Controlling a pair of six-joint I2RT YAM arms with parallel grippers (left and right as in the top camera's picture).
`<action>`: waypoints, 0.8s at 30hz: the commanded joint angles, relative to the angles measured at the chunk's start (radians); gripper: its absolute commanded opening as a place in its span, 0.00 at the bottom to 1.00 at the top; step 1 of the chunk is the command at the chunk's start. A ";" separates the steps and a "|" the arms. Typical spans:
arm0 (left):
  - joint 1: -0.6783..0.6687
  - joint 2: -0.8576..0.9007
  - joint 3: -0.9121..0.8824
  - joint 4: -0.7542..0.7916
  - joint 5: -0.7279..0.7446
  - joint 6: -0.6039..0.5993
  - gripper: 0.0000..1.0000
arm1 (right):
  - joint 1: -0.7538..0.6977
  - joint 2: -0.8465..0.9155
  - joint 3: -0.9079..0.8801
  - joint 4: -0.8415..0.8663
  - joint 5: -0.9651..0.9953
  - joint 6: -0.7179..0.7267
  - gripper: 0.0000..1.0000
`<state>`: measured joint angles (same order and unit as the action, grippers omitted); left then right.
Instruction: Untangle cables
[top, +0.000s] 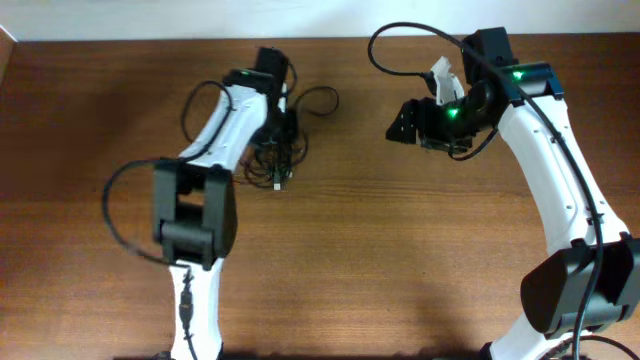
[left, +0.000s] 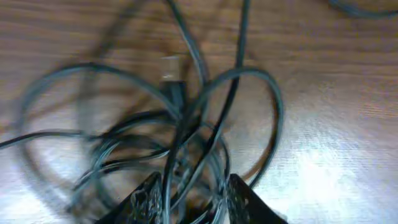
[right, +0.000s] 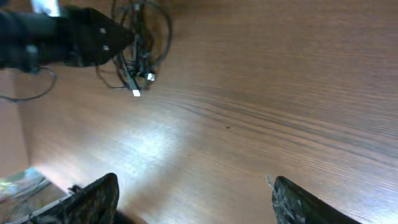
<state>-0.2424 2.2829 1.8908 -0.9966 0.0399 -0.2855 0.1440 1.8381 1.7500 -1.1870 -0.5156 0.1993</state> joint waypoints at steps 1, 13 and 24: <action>-0.029 0.075 0.008 0.015 -0.002 -0.011 0.15 | 0.007 0.010 0.000 -0.003 0.055 -0.012 0.80; -0.026 0.053 0.065 -0.489 0.372 0.539 0.21 | 0.006 0.021 -0.001 -0.039 0.106 -0.012 0.83; 0.050 -0.044 0.139 -0.402 0.089 0.053 0.32 | 0.101 0.022 -0.280 0.294 0.269 0.142 0.84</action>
<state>-0.2012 2.2517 2.0216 -1.3979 0.2001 -0.1318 0.2024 1.8553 1.5192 -0.9379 -0.3511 0.2642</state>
